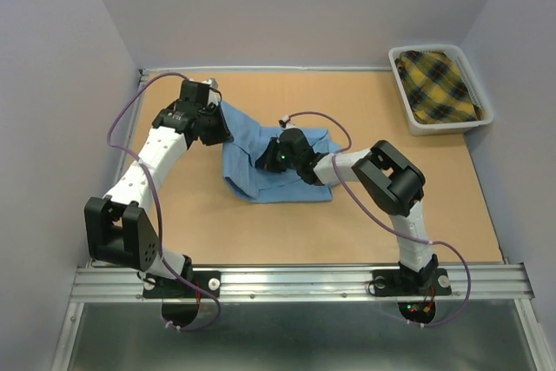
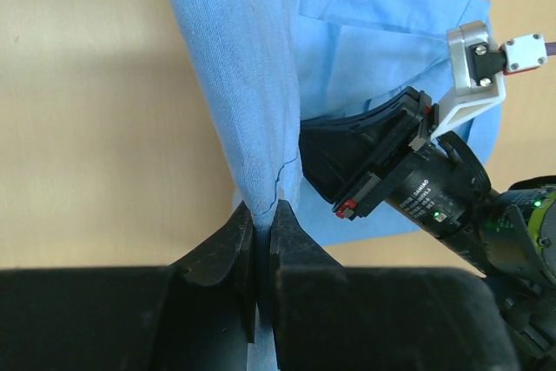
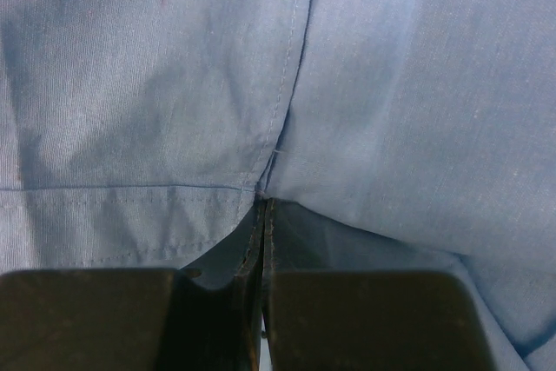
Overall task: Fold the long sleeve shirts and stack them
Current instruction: Fold the shirt
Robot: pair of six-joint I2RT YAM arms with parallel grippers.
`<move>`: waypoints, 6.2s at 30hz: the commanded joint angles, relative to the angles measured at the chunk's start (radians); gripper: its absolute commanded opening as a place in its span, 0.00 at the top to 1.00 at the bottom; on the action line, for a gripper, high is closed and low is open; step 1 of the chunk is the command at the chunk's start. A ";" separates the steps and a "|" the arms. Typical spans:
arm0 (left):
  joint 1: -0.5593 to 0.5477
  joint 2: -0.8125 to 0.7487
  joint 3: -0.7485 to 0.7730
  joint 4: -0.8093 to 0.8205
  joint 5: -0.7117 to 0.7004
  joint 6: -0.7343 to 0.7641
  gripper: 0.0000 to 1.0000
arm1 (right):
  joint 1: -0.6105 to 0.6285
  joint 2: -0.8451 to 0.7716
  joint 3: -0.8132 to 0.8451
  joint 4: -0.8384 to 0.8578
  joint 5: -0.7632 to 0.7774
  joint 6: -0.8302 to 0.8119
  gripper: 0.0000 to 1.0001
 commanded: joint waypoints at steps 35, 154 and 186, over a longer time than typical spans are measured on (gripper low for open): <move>-0.223 0.201 0.192 0.005 -0.095 -0.073 1.00 | -0.098 -0.447 -0.219 -0.330 0.367 -0.245 0.83; -0.145 -0.210 -0.507 0.491 -0.042 -0.248 0.26 | -0.176 -0.390 0.064 -0.672 0.269 -0.219 0.98; -0.173 -0.093 -0.428 0.540 0.084 -0.234 0.50 | -0.563 -0.366 -0.184 -0.438 -0.399 -0.298 1.00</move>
